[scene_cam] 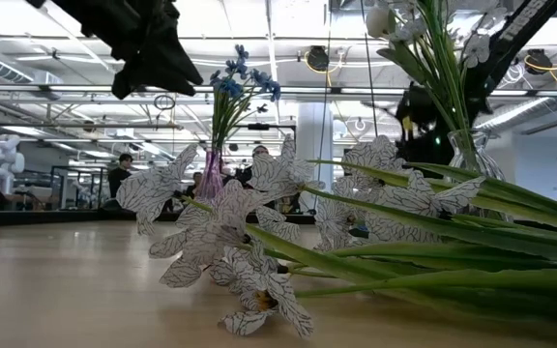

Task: Sort flowers into vase by color
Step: Put the red flower into the pink vase

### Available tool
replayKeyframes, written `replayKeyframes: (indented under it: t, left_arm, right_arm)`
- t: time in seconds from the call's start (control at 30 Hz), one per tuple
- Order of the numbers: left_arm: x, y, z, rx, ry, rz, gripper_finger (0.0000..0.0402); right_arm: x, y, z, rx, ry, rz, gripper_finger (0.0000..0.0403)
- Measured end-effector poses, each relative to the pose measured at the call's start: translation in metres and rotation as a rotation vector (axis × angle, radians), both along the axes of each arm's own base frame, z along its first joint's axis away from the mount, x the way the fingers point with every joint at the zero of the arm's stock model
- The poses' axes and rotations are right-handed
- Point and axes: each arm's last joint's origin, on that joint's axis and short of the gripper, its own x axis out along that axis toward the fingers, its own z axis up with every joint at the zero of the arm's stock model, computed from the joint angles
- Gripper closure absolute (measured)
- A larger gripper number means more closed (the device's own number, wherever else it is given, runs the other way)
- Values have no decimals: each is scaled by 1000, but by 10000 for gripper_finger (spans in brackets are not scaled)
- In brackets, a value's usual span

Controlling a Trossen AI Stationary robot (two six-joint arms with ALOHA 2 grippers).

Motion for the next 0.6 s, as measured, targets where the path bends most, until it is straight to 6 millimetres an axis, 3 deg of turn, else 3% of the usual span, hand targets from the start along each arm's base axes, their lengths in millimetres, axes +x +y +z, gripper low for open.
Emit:
replayKeyframes:
  t: [0.13, 0.43, 0.6]
  left_arm:
    - [3, 0, 0, -3, -20, -4, 291]
    - [13, 2, 23, 172, -219, -38, 291]
    - [17, 10, 43, 297, -381, -28, 291]
  right_arm:
    - [1, -1, 41, -128, -100, 34, 400]
    - [-5, 14, 167, -459, -493, 222, 402]
    - [5, 25, 214, -532, -708, 365, 402]
